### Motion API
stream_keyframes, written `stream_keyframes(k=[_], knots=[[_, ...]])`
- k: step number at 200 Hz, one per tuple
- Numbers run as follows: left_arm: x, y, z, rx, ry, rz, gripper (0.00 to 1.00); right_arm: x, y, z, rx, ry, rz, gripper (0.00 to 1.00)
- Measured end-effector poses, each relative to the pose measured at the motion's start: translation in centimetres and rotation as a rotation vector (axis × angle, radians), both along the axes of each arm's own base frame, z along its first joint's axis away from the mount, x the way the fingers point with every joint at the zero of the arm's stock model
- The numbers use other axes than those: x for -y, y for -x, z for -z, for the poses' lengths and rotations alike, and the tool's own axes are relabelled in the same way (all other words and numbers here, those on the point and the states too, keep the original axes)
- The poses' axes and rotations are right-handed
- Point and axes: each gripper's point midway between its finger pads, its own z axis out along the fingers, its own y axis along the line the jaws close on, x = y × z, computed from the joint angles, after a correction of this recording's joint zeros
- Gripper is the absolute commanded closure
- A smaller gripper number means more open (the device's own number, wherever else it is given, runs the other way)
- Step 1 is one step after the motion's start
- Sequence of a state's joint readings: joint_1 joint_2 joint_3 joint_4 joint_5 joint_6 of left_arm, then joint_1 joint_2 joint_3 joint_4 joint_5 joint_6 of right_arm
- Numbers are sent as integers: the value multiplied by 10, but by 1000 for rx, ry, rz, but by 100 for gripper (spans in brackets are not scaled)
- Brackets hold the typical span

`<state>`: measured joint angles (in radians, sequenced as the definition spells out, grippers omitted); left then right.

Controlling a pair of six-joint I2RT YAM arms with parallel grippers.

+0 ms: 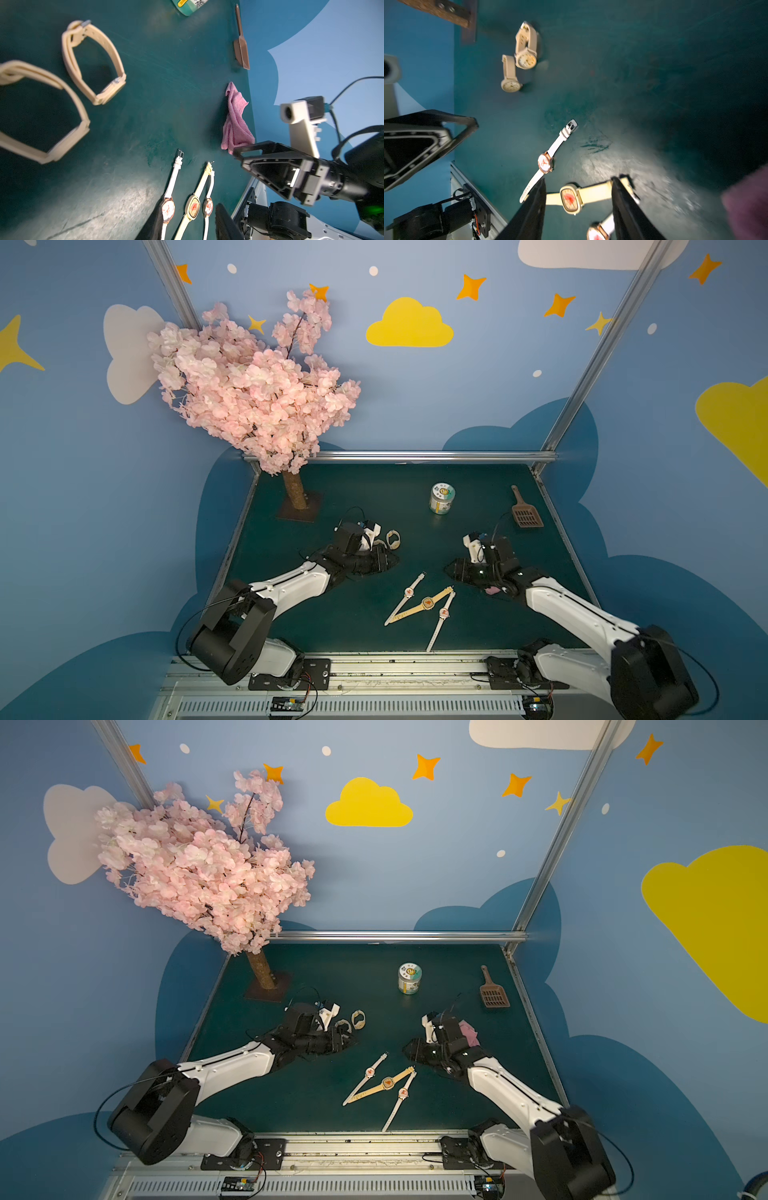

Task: Wipe the watch dial
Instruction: Pick up the watch at the center of the board.

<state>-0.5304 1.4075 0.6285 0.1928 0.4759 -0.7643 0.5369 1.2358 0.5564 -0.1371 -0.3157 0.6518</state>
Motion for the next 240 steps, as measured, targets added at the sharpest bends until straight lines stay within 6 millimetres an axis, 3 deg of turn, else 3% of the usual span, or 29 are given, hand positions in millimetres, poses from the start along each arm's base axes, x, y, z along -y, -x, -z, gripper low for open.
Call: stream_keyframes(k=[27, 49, 69, 91, 123, 187, 240], knots=[[-8, 7, 2, 0, 11, -17, 57, -42, 4, 26, -84, 28, -107, 57], [-14, 12, -2, 15, 26, -32, 56, -79, -6, 30, -88, 17, -161, 64], [-18, 15, -9, 37, 38, -40, 56, -95, -9, 35, -89, 15, -166, 66], [-24, 19, -12, 59, 41, -57, 55, -98, -5, 43, -109, 31, -157, 66], [-32, 24, -10, 75, 34, -79, 54, -100, -5, 40, -93, 54, -152, 66], [-41, 21, -4, 84, 6, -105, 53, -93, -4, 6, -33, 153, -125, 53], [-39, 24, -1, 68, 10, -83, 53, -72, 6, 28, -95, 220, -69, 55]])
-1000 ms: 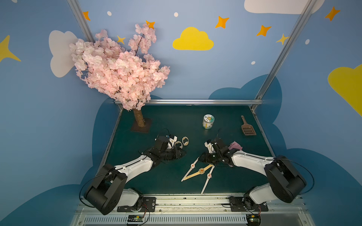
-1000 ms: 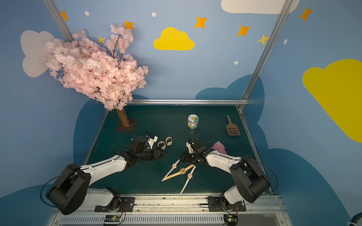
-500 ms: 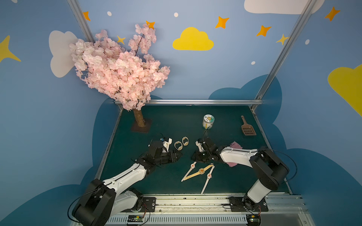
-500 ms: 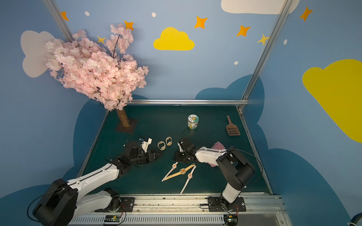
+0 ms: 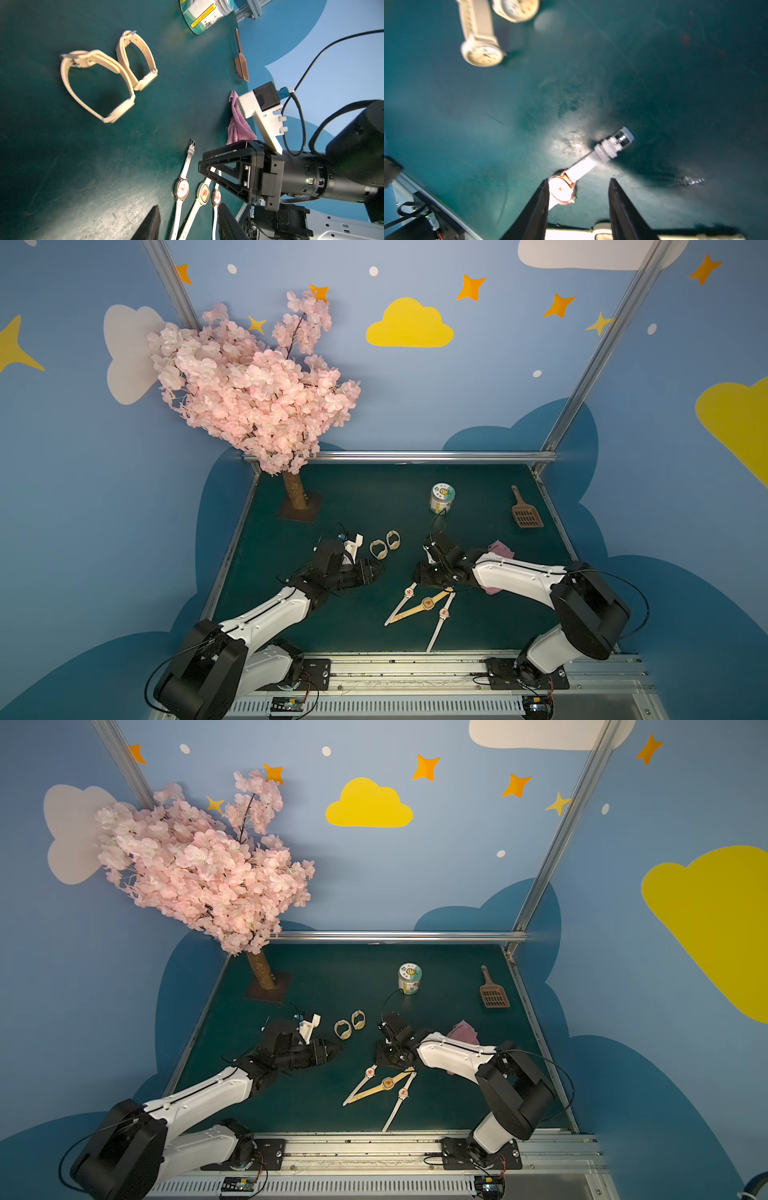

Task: Wipe the watch dial
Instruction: Pick up the watch at the center of the board.

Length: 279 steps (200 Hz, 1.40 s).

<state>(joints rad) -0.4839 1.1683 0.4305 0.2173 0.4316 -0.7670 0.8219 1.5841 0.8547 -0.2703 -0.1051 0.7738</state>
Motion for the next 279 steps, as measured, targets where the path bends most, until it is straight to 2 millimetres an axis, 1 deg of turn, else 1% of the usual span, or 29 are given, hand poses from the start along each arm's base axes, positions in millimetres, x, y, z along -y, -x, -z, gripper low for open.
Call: stream_keyframes(k=[46, 93, 125, 140, 165, 212, 230, 254, 279], knots=[[2, 2, 0, -9, 9, 11, 54, -3, 1, 18, -23, -26, 29, 61], [2, 3, 0, -12, 12, 16, 54, -12, -6, 20, -10, -94, 76, 70], [2, 3, 0, -14, 12, 19, 55, -17, -12, 23, -4, -111, 90, 84], [2, 4, 1, -16, 12, 19, 55, -22, -17, 24, 5, -124, 91, 88], [2, 4, 1, -25, 11, 18, 55, -33, -26, 26, 24, -156, 87, 100], [3, 3, -4, -34, 2, 19, 55, -38, -28, 24, 37, -174, 72, 100], [3, 3, -3, -34, -2, 22, 60, -40, -28, 24, 49, -191, 60, 100], [3, 6, -3, -37, -7, 39, 62, -40, -27, 23, 77, -222, 33, 100], [8, 7, -11, -14, 3, 84, 62, -36, -19, 21, 100, -254, -6, 100]])
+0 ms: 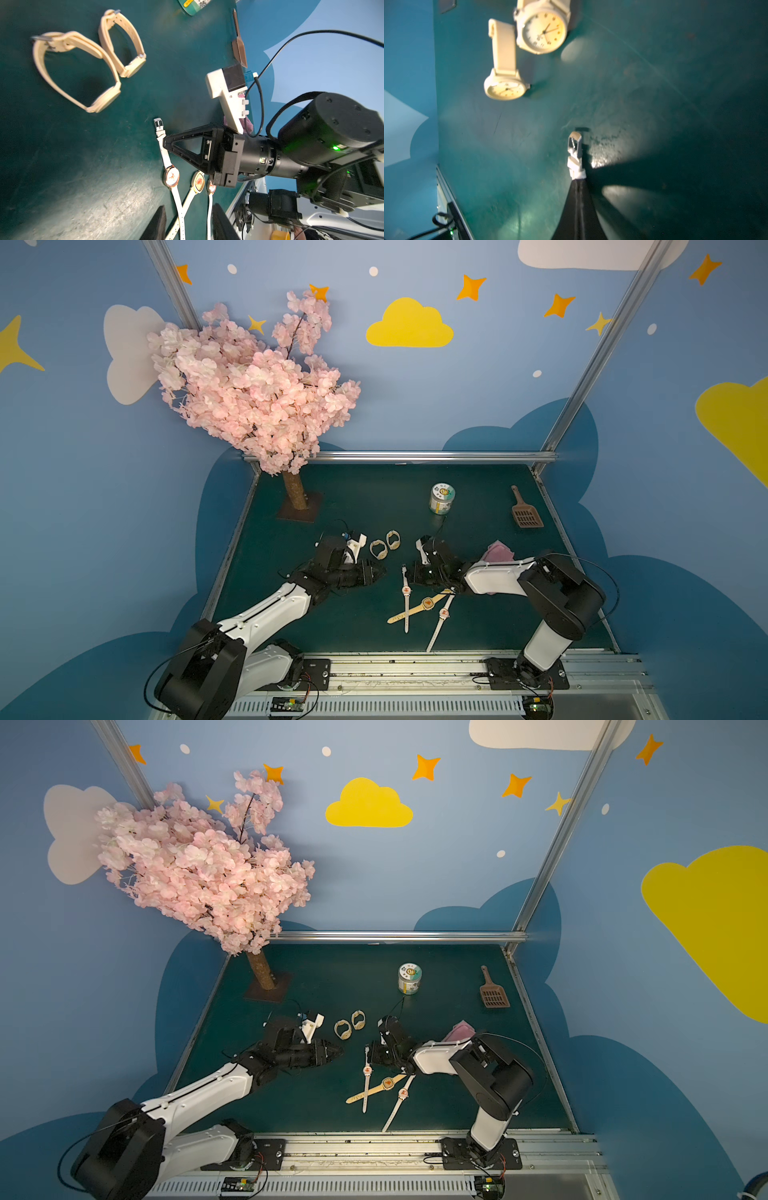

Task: Wipe the watch dial
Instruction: Pick up the watch at the center of the board.

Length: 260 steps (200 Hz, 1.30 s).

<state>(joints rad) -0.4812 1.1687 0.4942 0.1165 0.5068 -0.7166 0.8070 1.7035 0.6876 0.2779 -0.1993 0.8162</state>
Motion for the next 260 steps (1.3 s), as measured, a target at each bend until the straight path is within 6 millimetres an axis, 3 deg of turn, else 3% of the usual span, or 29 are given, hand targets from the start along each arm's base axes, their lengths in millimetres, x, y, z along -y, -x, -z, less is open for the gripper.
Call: stream_keyframes(k=[31, 68, 126, 215, 260], knots=[[11, 3, -12, 36, 43, 86, 62, 7, 9, -9, 35, -34, -40, 100], [25, 12, -2, -14, 98, 190, 64, 5, 3, -30, 87, -117, -62, 100], [41, 17, -14, 60, 160, 304, 53, 12, 8, -33, 90, -182, -63, 100], [64, 16, 43, -43, 216, 379, 56, 8, 6, -44, 91, -259, -46, 100], [71, 18, 52, -32, 225, 406, 57, 10, 4, -43, 80, -287, -22, 100]])
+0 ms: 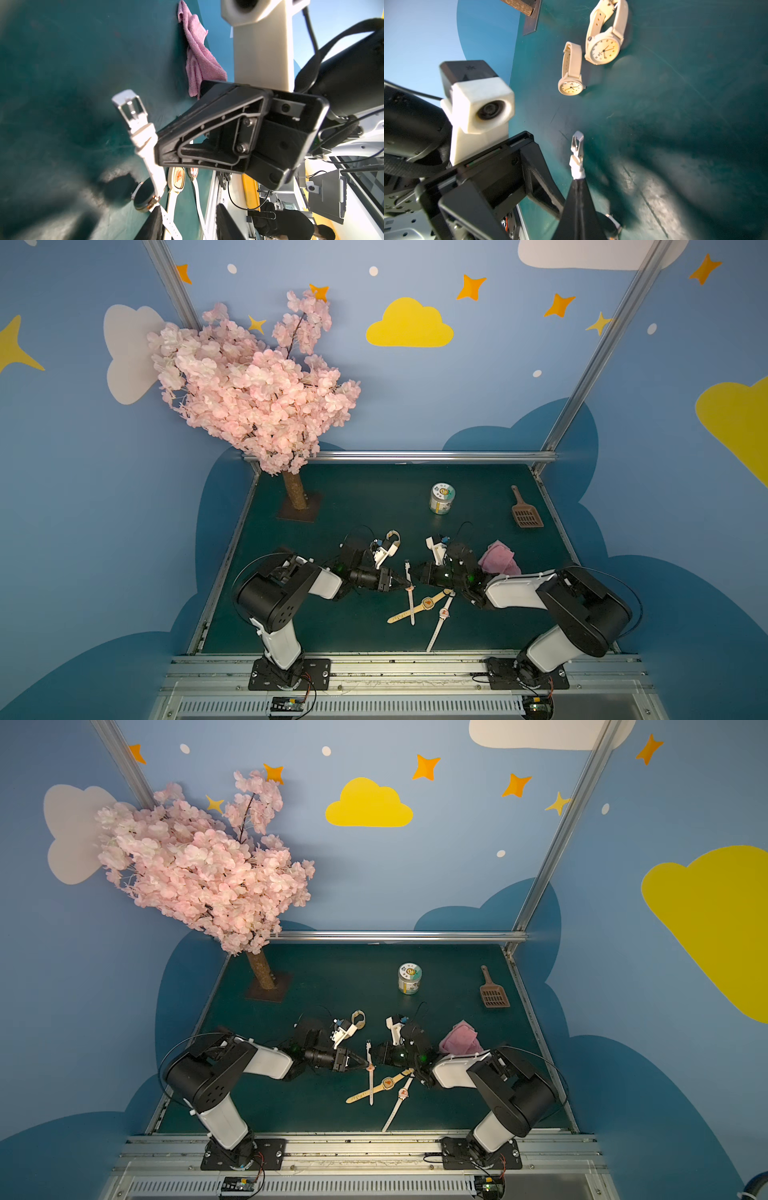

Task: Wipe the watch dial
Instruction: Pick up the watch at the center of the board.

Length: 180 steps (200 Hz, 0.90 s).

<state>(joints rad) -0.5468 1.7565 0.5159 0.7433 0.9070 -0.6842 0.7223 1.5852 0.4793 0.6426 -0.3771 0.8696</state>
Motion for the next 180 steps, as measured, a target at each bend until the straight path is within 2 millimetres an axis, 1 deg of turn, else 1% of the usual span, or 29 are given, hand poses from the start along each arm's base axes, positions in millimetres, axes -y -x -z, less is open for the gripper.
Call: stream_keyframes(k=[72, 116, 155, 180], knots=[[2, -12, 5, 65, -23, -38, 59, -1, -3, 0, -9, -24, 9, 100], [2, -17, 16, 72, -49, -55, 60, -4, -2, 2, -24, -35, -1, 100], [5, -23, 19, 84, -59, -63, 61, -5, -1, 0, -24, -45, -5, 100], [8, -25, 20, 95, -60, -59, 68, -5, -1, 0, -24, -46, -5, 100]])
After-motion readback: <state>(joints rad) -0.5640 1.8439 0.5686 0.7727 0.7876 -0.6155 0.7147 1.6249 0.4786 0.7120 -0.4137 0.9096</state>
